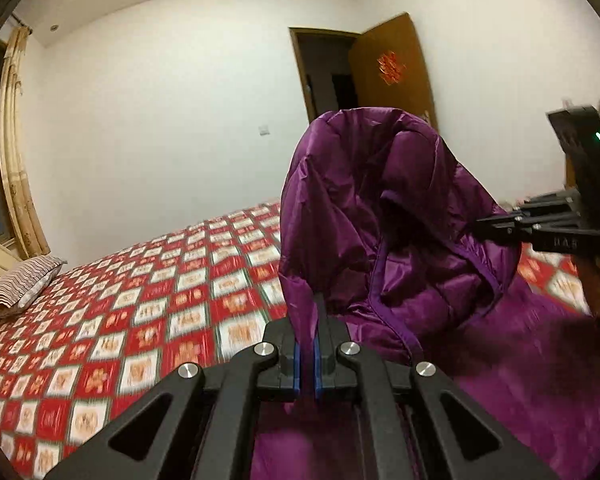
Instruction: Fold large clothes
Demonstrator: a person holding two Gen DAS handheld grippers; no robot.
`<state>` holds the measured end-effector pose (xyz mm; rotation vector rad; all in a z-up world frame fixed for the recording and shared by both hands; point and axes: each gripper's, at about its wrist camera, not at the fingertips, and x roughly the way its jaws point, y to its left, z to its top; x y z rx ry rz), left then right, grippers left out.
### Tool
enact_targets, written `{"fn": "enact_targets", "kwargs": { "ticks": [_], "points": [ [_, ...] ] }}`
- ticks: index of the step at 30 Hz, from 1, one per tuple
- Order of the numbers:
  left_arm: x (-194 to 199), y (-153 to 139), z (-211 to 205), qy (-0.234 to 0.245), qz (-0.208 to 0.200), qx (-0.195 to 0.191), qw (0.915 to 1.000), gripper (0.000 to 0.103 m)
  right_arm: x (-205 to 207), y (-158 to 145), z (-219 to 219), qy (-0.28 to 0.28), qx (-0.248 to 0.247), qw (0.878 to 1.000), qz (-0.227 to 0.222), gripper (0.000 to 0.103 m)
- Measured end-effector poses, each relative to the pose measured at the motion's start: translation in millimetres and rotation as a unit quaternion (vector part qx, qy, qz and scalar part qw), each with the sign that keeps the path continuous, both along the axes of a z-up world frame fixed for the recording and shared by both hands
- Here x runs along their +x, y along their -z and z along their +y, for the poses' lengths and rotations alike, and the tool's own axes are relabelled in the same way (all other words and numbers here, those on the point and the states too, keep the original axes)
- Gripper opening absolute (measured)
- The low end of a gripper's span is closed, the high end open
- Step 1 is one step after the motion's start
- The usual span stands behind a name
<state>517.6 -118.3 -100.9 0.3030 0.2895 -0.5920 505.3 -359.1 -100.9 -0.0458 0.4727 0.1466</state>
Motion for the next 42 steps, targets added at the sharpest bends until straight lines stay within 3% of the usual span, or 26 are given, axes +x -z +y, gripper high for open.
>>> {"fn": "enact_targets", "kwargs": {
  "ticks": [3, 5, 6, 8, 10, 14, 16, 17, 19, 21, 27, 29, 31, 33, 37, 39, 40, 41, 42],
  "points": [
    [-23.4, 36.1, -6.0, -0.011, 0.038, 0.081, 0.9959, 0.018, -15.1, 28.5, 3.5, -0.004, -0.019, 0.997, 0.068, 0.006],
    [-26.6, 51.2, -2.8, -0.033, 0.045, 0.108, 0.9926, 0.046, -29.4, 50.0, 1.5, -0.005, -0.025, 0.994, 0.105, 0.013],
    [-29.7, 54.2, 3.7, -0.044, 0.034, 0.107, 0.9927, 0.049, -37.1, 55.9, -0.5, -0.003, -0.027, 0.993, 0.114, 0.014],
    [-43.5, 50.5, 22.7, -0.062, 0.013, 0.094, 0.9935, 0.069, -58.0, 61.5, -8.2, 0.002, -0.017, 0.992, 0.124, 0.014],
    [-54.8, 43.6, 38.1, -0.081, -0.006, 0.081, 0.9934, 0.081, -76.2, 61.3, -14.0, 0.004, -0.012, 0.992, 0.127, 0.014],
    [-64.7, 26.2, 47.9, -0.091, -0.015, 0.072, 0.9932, 0.086, -86.9, 54.1, -25.8, 0.003, -0.003, 0.991, 0.133, 0.018],
    [-41.6, 14.1, 46.9, -0.113, 0.003, 0.055, 0.992, 0.086, -72.0, 44.6, -34.5, 0.003, 0.039, 0.99, 0.138, 0.045],
    [-27.4, 8.0, 45.7, -0.12, 0.015, 0.041, 0.9918, 0.087, -62.1, 35.9, -37.9, 0.007, 0.062, 0.989, 0.133, 0.071],
    [11.9, -4.1, 47.4, -0.143, 0.059, 0.006, 0.988, 0.088, -52.4, 22.7, -40.4, 0.004, 0.095, 0.989, 0.115, 0.081],
    [52.1, -10.7, 44.6, -0.149, 0.104, -0.021, 0.9831, 0.088, -28.8, 9.2, -40.1, 0.01, 0.103, 0.989, 0.107, 0.081],
    [165.6, -6.8, 23.2, -0.194, 0.206, -0.027, 0.9588, 0.088, 51.8, -16.8, -52.1, 0.019, 0.113, 0.988, 0.103, 0.08],
    [197.8, 8.1, 13.5, -0.181, 0.256, -0.025, 0.9493, 0.088, 84.0, -14.9, -60.5, 0.034, 0.116, 0.986, 0.119, 0.08],
    [224.9, 33.1, -4.9, -0.159, 0.325, -0.013, 0.9322, 0.088, 119.0, 0.0, -69.4, 0.038, 0.141, 0.975, 0.17, 0.079],
    [227.4, 51.8, -21.1, -0.142, 0.354, 0.008, 0.9245, 0.088, 145.7, 17.5, -73.3, 0.035, 0.166, 0.961, 0.219, 0.069],
    [218.4, 83.9, -55.4, -0.083, 0.373, 0.058, 0.9224, 0.088, 190.0, 69.8, -53.9, -0.018, 0.173, 0.927, 0.333, 0.063],
    [204.8, 90.6, -66.2, -0.049, 0.365, 0.072, 0.9268, 0.071, 195.9, 89.5, -41.4, -0.038, 0.157, 0.915, 0.37, 0.054],
    [198.7, 91.5, -69.7, -0.033, 0.361, 0.08, 0.9285, 0.04, 197.9, 99.0, -35.1, -0.047, 0.147, 0.91, 0.385, 0.048],
    [194.2, 91.9, -73.3, -0.018, 0.357, 0.086, 0.93, 0.011, 196.5, 104.8, -29.7, -0.055, 0.134, 0.91, 0.388, 0.027],
    [185.8, 88.2, -76.4, -0.011, 0.339, 0.092, 0.9363, 0.008, 193.2, 104.5, -27.3, -0.056, 0.123, 0.916, 0.378, 0.015]
  ]
}}
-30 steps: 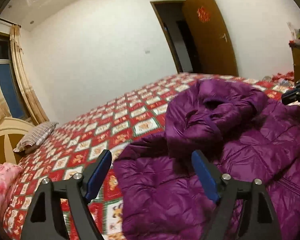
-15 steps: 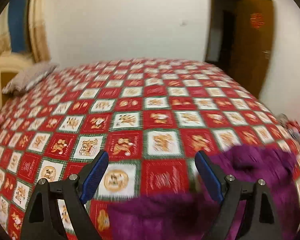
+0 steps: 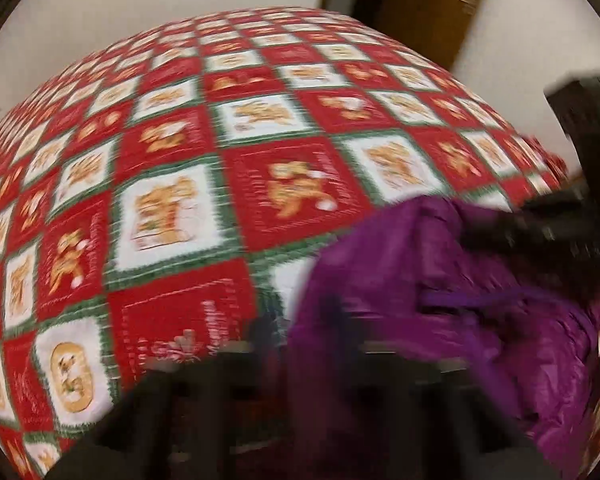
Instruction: Fold large clothes
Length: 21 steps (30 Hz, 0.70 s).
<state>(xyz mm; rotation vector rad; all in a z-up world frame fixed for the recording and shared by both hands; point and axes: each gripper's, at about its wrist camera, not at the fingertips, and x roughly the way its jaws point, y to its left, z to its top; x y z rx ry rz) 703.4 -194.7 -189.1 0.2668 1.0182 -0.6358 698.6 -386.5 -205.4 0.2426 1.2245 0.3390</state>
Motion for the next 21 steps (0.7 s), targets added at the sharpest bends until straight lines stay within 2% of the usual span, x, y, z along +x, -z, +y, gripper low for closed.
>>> {"fn": "enact_targets", "kwargs": {
  "ticks": [3, 4, 6, 7, 8, 9, 11, 12, 14, 15, 16, 17, 18, 19, 20, 21],
  "points": [
    [-21.0, -25.3, -1.8, 0.006, -0.098, 0.018, 0.995, 0.007, -19.1, -22.9, -8.1, 0.03, -0.005, 0.997, -0.073, 0.011],
    [-34.9, -41.8, -0.7, 0.01, -0.149, 0.021, 0.9886, 0.007, -31.1, -37.2, -11.0, 0.039, -0.017, 0.993, -0.109, 0.011],
    [-53.3, -65.0, 2.8, 0.01, -0.209, 0.014, 0.9779, 0.007, -51.0, -60.9, -10.6, 0.039, -0.03, 0.986, -0.159, 0.009],
    [-74.7, -84.3, 6.0, 0.011, -0.269, 0.014, 0.9631, 0.007, -65.4, -75.8, -7.8, 0.036, -0.045, 0.98, -0.192, 0.009],
    [-87.5, -94.5, 8.8, 0.011, -0.302, 0.013, 0.9533, 0.007, -88.0, -95.0, -3.4, 0.032, -0.063, 0.969, -0.235, 0.009],
    [-114.1, -110.3, 12.0, 0.015, -0.362, 0.016, 0.9319, 0.007, -100.0, -107.8, 0.4, 0.028, -0.068, 0.961, -0.265, 0.009],
    [-159.2, -127.5, 19.3, 0.022, -0.444, 0.024, 0.8955, 0.007, -133.9, -127.6, 11.3, 0.02, -0.094, 0.94, -0.326, 0.009],
    [-185.7, -131.1, 24.0, 0.031, -0.48, 0.03, 0.876, 0.008, -155.4, -137.9, 16.9, 0.018, -0.111, 0.925, -0.362, 0.009],
    [-236.0, -126.6, 34.0, 0.05, -0.537, 0.049, 0.8405, 0.008, -208.9, -150.5, 31.6, 0.007, -0.16, 0.885, -0.436, 0.009],
    [-253.8, -121.3, 37.6, 0.062, -0.548, 0.058, 0.8322, 0.008, -226.2, -151.3, 39.2, 0.002, -0.179, 0.871, -0.457, 0.01],
    [-280.3, -110.4, 44.5, 0.083, -0.553, 0.069, 0.8261, 0.011, -252.6, -147.4, 48.3, -0.016, -0.192, 0.862, -0.469, 0.01],
    [-301.6, -99.1, 51.0, 0.101, -0.55, 0.077, 0.8252, 0.02, -268.1, -143.5, 51.7, -0.029, -0.195, 0.861, -0.469, 0.01],
    [-324.2, -84.5, 59.9, 0.121, -0.538, 0.082, 0.8304, 0.027, -285.5, -136.3, 55.4, -0.045, -0.192, 0.865, -0.461, 0.01],
    [-343.4, -68.2, 69.5, 0.136, -0.52, 0.09, 0.8385, 0.048, -306.6, -122.3, 57.5, -0.067, -0.178, 0.88, -0.435, 0.01],
    [-352.7, -58.1, 75.1, 0.141, -0.51, 0.098, 0.843, 0.068, -316.7, -110.6, 58.2, -0.08, -0.172, 0.892, -0.411, 0.01],
    [-364.1, -43.6, 83.4, 0.145, -0.497, 0.109, 0.8485, 0.074, -325.2, -98.3, 58.7, -0.09, -0.171, 0.903, -0.385, 0.011]
  ]
}}
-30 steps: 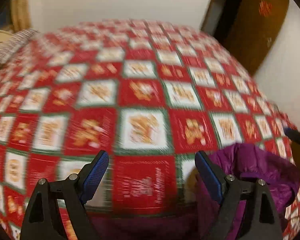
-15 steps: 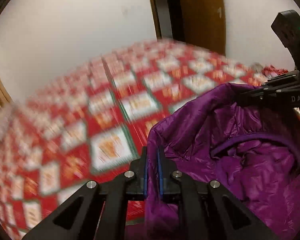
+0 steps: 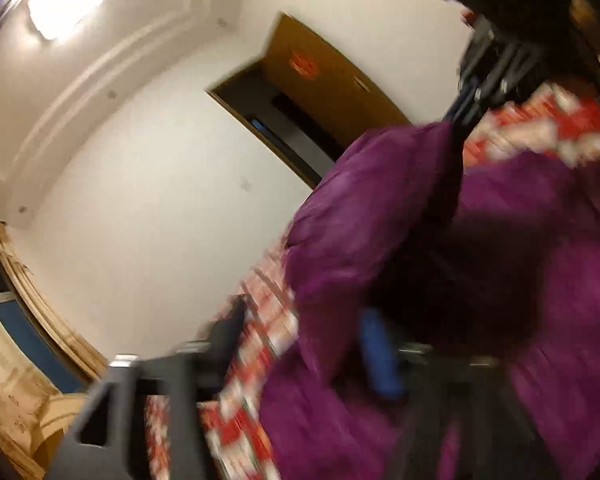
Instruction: Fold large clothes
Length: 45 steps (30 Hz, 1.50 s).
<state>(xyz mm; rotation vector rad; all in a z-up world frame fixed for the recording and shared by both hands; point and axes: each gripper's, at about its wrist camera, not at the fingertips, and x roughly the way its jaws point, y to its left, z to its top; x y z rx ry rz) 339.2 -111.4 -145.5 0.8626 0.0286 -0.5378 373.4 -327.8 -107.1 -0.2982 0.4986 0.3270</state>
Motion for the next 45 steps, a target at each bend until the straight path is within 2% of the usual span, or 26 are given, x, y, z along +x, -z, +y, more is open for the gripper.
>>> {"fn": "enact_targets", "kwargs": {
  "ticks": [1, 3, 5, 6, 9, 10, 12, 15, 17, 19, 21, 23, 27, 30, 33, 36, 39, 42, 45],
  "points": [
    [-10.9, 17.4, 11.8, -0.008, 0.02, 0.014, 0.9997, 0.079, -14.1, 19.1, -1.4, -0.008, -0.002, 0.999, 0.043, 0.013],
    [-14.1, 33.9, 27.8, -0.038, 0.062, 0.026, 0.997, 0.079, -28.3, 41.7, -2.9, -0.016, -0.014, 0.995, 0.093, 0.03],
    [-9.3, 36.9, 42.3, -0.065, 0.087, 0.018, 0.994, 0.079, -43.4, 55.0, -10.2, -0.01, -0.024, 0.993, 0.114, 0.038],
    [-4.6, 34.4, 48.6, -0.078, 0.093, 0.01, 0.9925, 0.079, -48.0, 55.0, -12.3, -0.008, -0.018, 0.993, 0.119, 0.038],
    [23.0, 10.5, 56.0, -0.123, 0.113, -0.034, 0.9853, 0.079, -44.1, 37.2, -25.2, 0.011, 0.018, 0.993, 0.115, 0.039],
    [35.0, 1.2, 55.5, -0.137, 0.121, -0.053, 0.9817, 0.08, -41.1, 30.8, -27.1, 0.018, 0.031, 0.993, 0.112, 0.04],
    [59.2, -10.2, 48.5, -0.174, 0.129, -0.077, 0.9733, 0.081, -22.7, 16.9, -31.8, 0.046, 0.07, 0.99, 0.116, 0.052],
    [98.1, -16.2, 22.8, -0.215, 0.168, -0.114, 0.9553, 0.081, 18.7, 1.7, -29.4, 0.091, 0.147, 0.978, 0.114, 0.053],
    [117.6, -10.8, 2.8, -0.224, 0.215, -0.131, 0.9416, 0.081, 40.4, 5.0, -18.6, 0.102, 0.18, 0.968, 0.139, 0.053],
    [132.6, 1.0, -21.6, -0.253, 0.215, -0.131, 0.9341, 0.081, 65.9, 16.6, -1.2, 0.114, 0.195, 0.959, 0.174, 0.053],
    [141.3, 9.3, -41.7, -0.285, 0.209, -0.121, 0.9276, 0.081, 91.2, 34.3, 15.8, 0.14, 0.178, 0.954, 0.194, 0.053],
    [166.1, 22.4, -59.7, -0.33, 0.176, -0.103, 0.9215, 0.081, 117.8, 57.4, 27.4, 0.177, 0.156, 0.95, 0.206, 0.053],
    [207.9, 34.0, -64.4, -0.367, 0.184, -0.099, 0.9066, 0.081, 146.7, 79.7, 16.6, 0.226, 0.146, 0.941, 0.205, 0.053],
    [231.6, 35.7, -65.8, -0.378, 0.176, -0.098, 0.9038, 0.081, 161.2, 80.8, 0.3, 0.252, 0.152, 0.937, 0.186, 0.051],
    [255.7, 42.4, -65.5, -0.405, 0.201, -0.087, 0.8876, 0.081, 175.9, 84.8, -6.9, 0.264, 0.145, 0.937, 0.177, 0.051],
    [260.9, 51.6, -68.3, -0.408, 0.205, -0.081, 0.8861, 0.082, 184.2, 100.0, -7.1, 0.266, 0.132, 0.937, 0.185, 0.051],
    [250.3, 42.4, -64.0, -0.399, 0.212, -0.079, 0.8884, 0.082, 178.0, 103.1, -1.5, 0.259, 0.118, 0.941, 0.186, 0.052],
    [230.8, 14.3, -53.5, -0.394, 0.187, -0.105, 0.8937, 0.081, 167.2, 89.6, -7.1, 0.261, 0.13, 0.939, 0.182, 0.052],
    [205.7, -17.9, -47.9, -0.377, 0.17, -0.156, 0.897, 0.081, 139.9, 50.1, -16.8, 0.279, 0.156, 0.941, 0.116, 0.052]
  ]
}}
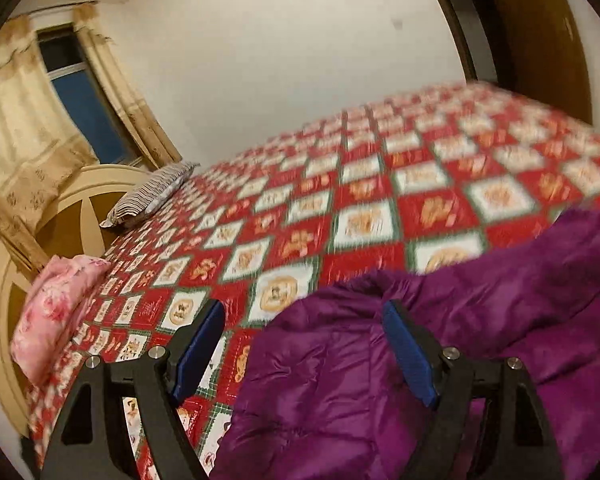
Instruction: Fold large clothes
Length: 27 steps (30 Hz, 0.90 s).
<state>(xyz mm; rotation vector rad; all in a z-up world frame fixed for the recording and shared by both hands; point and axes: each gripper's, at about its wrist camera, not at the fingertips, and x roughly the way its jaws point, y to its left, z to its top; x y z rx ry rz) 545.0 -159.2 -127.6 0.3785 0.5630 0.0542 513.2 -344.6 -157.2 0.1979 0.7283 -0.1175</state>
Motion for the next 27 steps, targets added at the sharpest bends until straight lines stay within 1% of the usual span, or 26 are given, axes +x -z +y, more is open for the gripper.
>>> {"fn": "enact_targets", "kwargs": {
  "ticks": [2, 3, 4, 5, 6, 7, 8, 10, 12, 14, 17, 27],
  "points": [
    [-12.8, -3.6, -4.9, 0.019, -0.002, -0.023, 0.9996, 0.082, -13.1, -16.5, 1.9, -0.002, 0.014, 1.0, -0.028, 0.051],
    [-18.3, 0.7, -9.8, 0.028, 0.0, -0.025, 0.9993, 0.082, -17.8, -20.7, 4.6, -0.008, 0.023, 0.999, -0.034, 0.042],
    [-22.8, 9.2, -15.5, 0.034, 0.003, -0.02, 0.9992, 0.082, -23.3, -20.2, 11.3, -0.019, 0.027, 0.999, -0.034, 0.036],
    [-24.5, 16.1, -19.5, 0.038, 0.007, -0.013, 0.9992, 0.082, -25.9, -15.7, 17.6, -0.028, 0.023, 0.999, -0.028, 0.027],
    [-26.0, 29.3, -24.9, 0.041, 0.017, -0.001, 0.999, 0.082, -27.1, -8.4, 23.9, -0.039, 0.019, 0.999, -0.019, 0.025],
    [-26.0, 48.5, -29.9, 0.04, 0.031, 0.013, 0.9986, 0.082, -27.8, 4.0, 30.8, -0.051, 0.014, 0.999, -0.003, 0.024],
    [-25.1, 58.2, -31.3, 0.039, 0.036, 0.018, 0.9984, 0.082, -28.1, 15.7, 34.4, -0.055, 0.012, 0.998, 0.009, 0.022],
    [-22.8, 77.4, -32.5, 0.039, 0.049, 0.018, 0.9979, 0.082, -26.8, 41.1, 36.9, -0.053, 0.011, 0.998, 0.031, 0.022],
    [-19.9, 79.3, -33.9, 0.04, 0.055, 0.017, 0.9975, 0.083, -28.8, 49.4, 38.6, -0.054, 0.001, 0.998, 0.028, 0.021],
    [-16.9, 83.5, -34.8, 0.037, 0.06, 0.019, 0.9973, 0.085, -26.2, 51.1, 41.2, -0.052, -0.009, 0.998, 0.031, 0.021],
    [-15.0, 86.4, -34.8, 0.035, 0.065, 0.016, 0.9971, 0.085, -23.2, 55.6, 40.0, -0.05, -0.005, 0.998, 0.033, 0.021],
    [-15.1, 87.4, -34.8, 0.03, 0.056, 0.02, 0.9978, 0.086, -27.9, 59.8, 40.0, -0.049, -0.006, 0.998, 0.027, 0.021]
  ]
}}
